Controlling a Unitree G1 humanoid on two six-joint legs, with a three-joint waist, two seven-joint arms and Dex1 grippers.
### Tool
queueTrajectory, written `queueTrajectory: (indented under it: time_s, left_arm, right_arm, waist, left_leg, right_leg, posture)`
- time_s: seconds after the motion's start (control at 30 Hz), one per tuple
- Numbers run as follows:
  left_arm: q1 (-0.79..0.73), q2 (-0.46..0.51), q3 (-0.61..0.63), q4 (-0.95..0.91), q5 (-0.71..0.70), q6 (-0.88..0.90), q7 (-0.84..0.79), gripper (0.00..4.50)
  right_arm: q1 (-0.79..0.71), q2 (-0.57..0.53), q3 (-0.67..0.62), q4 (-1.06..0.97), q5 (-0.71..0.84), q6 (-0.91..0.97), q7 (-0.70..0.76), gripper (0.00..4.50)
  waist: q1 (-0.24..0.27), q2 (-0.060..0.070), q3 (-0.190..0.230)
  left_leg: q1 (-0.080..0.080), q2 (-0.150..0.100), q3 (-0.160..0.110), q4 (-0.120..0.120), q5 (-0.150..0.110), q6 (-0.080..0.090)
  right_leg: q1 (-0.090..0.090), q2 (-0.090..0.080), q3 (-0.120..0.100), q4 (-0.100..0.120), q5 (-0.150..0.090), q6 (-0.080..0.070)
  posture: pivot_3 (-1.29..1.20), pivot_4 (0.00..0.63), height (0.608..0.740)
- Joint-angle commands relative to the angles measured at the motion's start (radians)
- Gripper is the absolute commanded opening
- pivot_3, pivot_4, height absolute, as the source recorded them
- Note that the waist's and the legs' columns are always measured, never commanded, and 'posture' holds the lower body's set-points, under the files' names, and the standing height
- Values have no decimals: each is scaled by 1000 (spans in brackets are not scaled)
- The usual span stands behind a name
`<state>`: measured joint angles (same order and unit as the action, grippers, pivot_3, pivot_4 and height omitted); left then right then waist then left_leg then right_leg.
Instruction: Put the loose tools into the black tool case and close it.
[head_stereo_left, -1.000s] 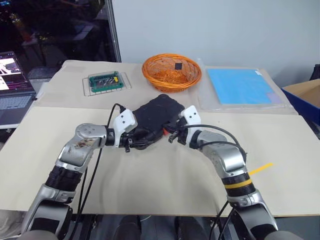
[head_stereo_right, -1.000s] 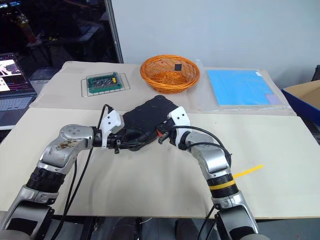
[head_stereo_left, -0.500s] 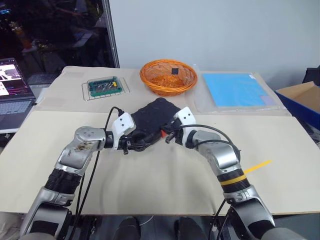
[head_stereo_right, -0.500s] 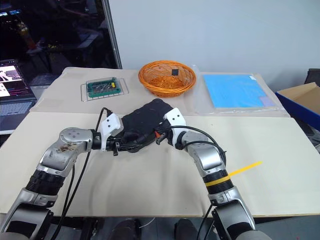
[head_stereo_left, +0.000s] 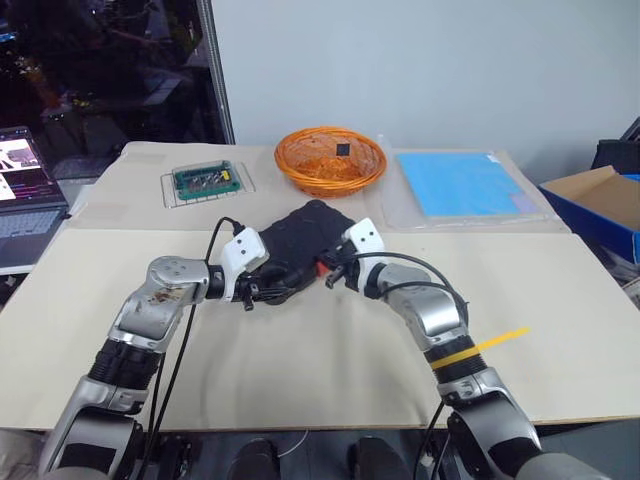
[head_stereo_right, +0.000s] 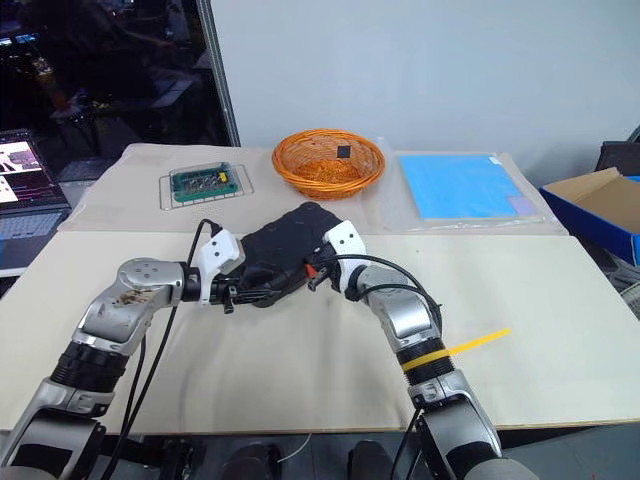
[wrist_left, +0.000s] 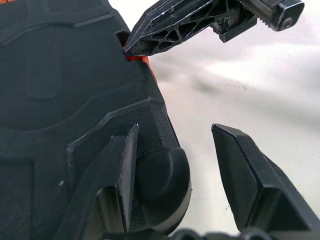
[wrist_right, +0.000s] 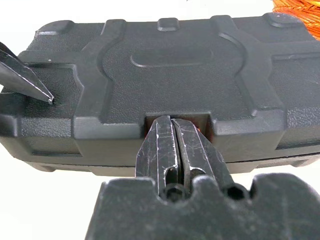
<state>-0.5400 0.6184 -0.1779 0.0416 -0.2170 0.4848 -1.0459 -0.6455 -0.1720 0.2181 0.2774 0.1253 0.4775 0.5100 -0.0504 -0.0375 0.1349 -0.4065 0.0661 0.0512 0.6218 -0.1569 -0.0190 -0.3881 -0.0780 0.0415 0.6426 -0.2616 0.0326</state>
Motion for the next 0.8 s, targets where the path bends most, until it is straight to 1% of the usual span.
queueTrajectory:
  time_s: [0.03, 0.33, 0.43, 0.67, 0.8]
  left_arm:
    - [11, -5, -16, -13, -5, 15, -12, 2508]
    - [12, -13, -14, -16, -6, 25, -3, 2508]
    - [13, -15, -13, -17, -4, 27, 3, 2508]
    - [9, -15, -9, -22, -6, 35, 13, 2508]
    - [4, -19, -11, -22, -6, 39, 17, 2508]
  right_arm:
    - [64, -22, 43, 120, -55, 69, 1, 97]
    - [49, -26, 28, 123, -45, 75, 23, 97]
    - [39, -23, 21, 142, -43, 86, 28, 97]
    - [26, -5, -12, 164, -11, 148, 38, 97]
    - [35, -13, -7, 143, -16, 155, 49, 97]
  waist:
    - [2, 0, -1]
    - [4, 0, -5]
    - [3, 1, -6]
    - [2, 1, -6]
    - [2, 1, -6]
  left_leg:
    - [0, 0, 0, 0, 0, 0]
    - [2, 0, -1, -11, 0, 0]
    - [2, 1, -1, -15, 0, 0]
    - [2, 2, -1, -16, 0, 0]
    - [2, 1, -1, -16, 0, 0]
  right_leg:
    - [0, 0, 0, 0, 0, 0]
    - [-2, -4, 1, -6, 0, -1]
    - [-2, -3, 0, -12, 2, -3]
    - [-3, -4, 0, -13, 2, -3]
    - [-5, -8, -1, -14, 2, -4]
  posture:
    - [0, 150, 740]
    - [0, 150, 740]
    - [0, 150, 740]
    - [0, 150, 740]
    - [0, 150, 740]
